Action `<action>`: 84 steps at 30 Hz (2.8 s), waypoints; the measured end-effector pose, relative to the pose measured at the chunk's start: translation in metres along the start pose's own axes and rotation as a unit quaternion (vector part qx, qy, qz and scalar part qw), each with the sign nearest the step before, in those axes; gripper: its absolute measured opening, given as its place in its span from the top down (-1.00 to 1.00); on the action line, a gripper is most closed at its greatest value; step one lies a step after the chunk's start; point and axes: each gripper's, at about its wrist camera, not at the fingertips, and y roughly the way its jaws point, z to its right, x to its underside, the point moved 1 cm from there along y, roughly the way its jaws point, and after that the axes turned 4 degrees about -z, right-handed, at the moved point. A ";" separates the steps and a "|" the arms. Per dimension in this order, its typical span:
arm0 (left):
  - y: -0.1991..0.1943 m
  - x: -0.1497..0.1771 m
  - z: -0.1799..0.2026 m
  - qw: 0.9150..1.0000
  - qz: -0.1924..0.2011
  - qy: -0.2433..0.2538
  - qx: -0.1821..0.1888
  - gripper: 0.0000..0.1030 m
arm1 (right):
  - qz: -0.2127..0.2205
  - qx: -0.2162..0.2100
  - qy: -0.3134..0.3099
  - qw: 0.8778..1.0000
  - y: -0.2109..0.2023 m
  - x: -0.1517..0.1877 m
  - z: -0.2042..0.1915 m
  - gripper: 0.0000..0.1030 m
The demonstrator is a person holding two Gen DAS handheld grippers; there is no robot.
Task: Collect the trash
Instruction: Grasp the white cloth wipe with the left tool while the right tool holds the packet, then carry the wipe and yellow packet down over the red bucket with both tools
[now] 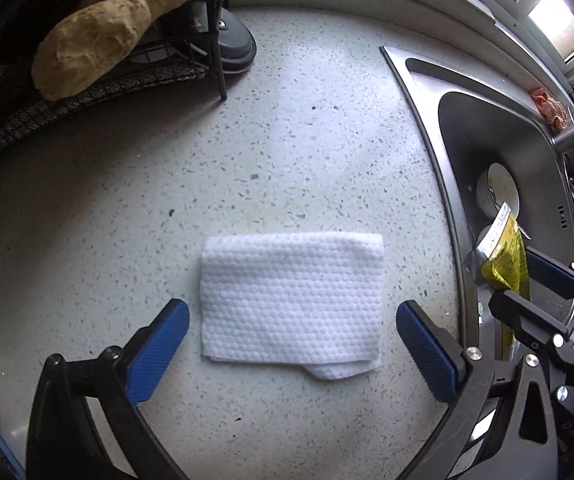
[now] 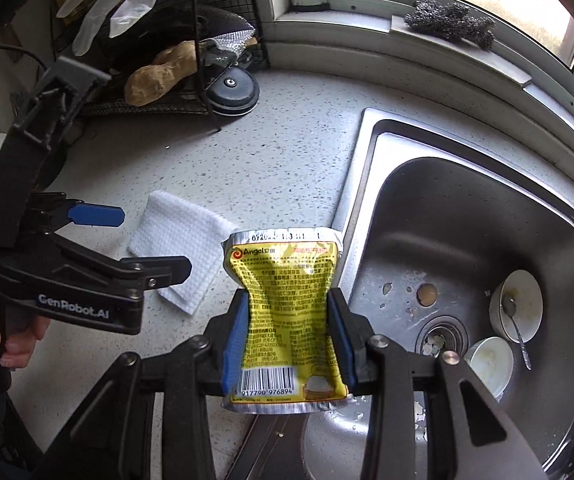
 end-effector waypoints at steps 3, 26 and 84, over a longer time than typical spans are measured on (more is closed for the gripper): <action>0.008 -0.003 0.005 1.000 -0.009 0.014 -0.003 -0.92 | -0.003 0.000 0.008 1.000 0.002 0.001 0.006 0.29; 0.006 0.028 0.044 0.999 -0.007 0.048 -0.014 0.89 | -0.006 -0.017 0.025 1.000 0.000 0.004 0.015 0.29; 0.038 0.407 0.314 0.991 -0.035 0.129 -0.013 0.89 | -0.018 -0.005 0.102 0.995 -0.108 0.429 0.058 0.28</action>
